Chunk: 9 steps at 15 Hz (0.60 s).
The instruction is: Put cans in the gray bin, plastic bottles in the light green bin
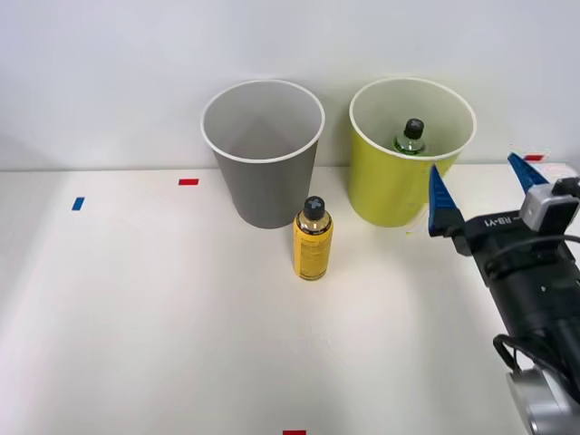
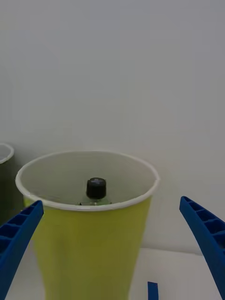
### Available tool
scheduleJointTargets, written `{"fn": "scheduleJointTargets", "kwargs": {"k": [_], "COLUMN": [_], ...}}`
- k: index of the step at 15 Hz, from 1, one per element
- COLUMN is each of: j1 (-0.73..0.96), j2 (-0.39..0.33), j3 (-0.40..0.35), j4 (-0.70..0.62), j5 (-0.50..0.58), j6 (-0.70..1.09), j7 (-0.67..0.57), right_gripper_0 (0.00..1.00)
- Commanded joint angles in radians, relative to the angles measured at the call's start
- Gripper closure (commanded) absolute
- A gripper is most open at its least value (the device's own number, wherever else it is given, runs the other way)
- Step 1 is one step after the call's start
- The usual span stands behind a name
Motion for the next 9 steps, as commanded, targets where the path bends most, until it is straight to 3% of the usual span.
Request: {"fn": "scheduleJointTargets", "kwargs": {"k": [1, 9], "j1": [0.100, 0.290], "j2": [0.010, 0.132], "j3": [0.004, 0.040], "j4": [-0.001, -0.001], "j5": [-0.006, 0.009], "j6": [-0.077, -0.168], "j7": [-0.008, 0.003], "right_gripper_0": [0.00, 0.00]}}
